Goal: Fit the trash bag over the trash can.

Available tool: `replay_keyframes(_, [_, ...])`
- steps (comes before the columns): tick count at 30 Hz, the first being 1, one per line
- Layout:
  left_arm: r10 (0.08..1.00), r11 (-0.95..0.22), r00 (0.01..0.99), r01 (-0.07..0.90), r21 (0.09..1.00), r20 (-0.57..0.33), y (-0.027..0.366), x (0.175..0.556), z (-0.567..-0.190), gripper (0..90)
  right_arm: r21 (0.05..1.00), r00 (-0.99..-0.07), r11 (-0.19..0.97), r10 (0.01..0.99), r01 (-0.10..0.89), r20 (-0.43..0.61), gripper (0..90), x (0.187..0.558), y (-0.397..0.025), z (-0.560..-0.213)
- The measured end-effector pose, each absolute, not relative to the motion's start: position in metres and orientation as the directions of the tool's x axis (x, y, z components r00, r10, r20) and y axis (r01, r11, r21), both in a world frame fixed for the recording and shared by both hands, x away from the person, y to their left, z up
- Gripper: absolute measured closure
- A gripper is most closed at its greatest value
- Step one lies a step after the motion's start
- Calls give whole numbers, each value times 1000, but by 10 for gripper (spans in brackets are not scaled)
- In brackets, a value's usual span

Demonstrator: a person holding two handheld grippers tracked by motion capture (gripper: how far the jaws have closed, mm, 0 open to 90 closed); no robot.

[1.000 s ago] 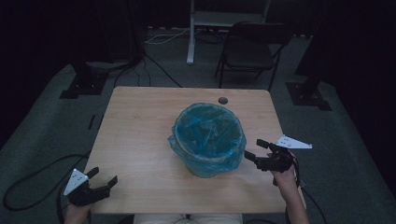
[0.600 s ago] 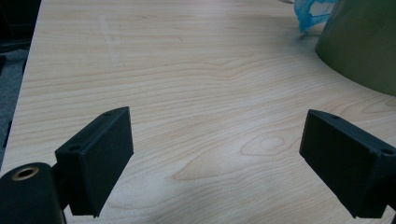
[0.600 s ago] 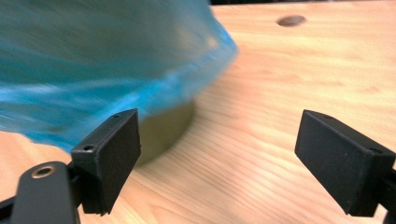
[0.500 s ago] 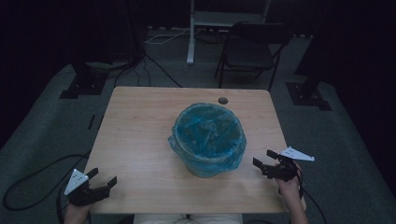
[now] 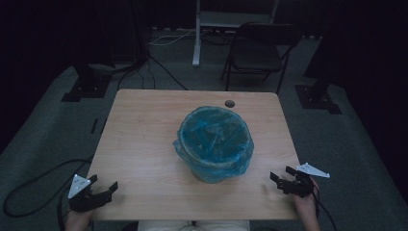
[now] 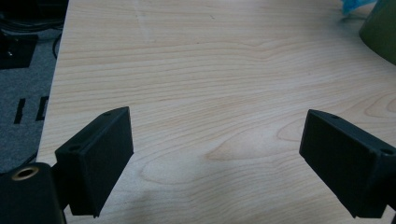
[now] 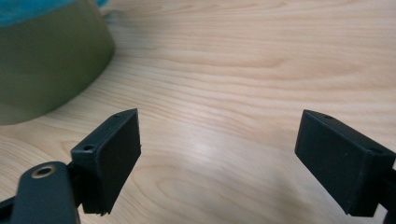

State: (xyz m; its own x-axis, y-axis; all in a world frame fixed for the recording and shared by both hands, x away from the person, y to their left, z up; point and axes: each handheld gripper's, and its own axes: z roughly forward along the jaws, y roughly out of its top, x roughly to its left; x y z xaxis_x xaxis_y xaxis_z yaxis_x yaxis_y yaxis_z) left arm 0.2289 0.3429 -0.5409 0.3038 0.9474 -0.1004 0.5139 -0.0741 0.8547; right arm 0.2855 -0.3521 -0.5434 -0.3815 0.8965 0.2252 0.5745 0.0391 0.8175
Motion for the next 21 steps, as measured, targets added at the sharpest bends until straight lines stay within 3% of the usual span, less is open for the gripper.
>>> replay_keyframes(13, [961, -118, 275, 521, 845, -36, 343, 225, -541, 104, 818, -246, -29, 947, 575, 207, 138, 272, -382, -548])
replay_keyframes(21, [970, -124, 244, 534, 836, -12, 342, 225, -544, 104, 815, -193, -98, 949, 571, 249, 139, 267, -394, -549])
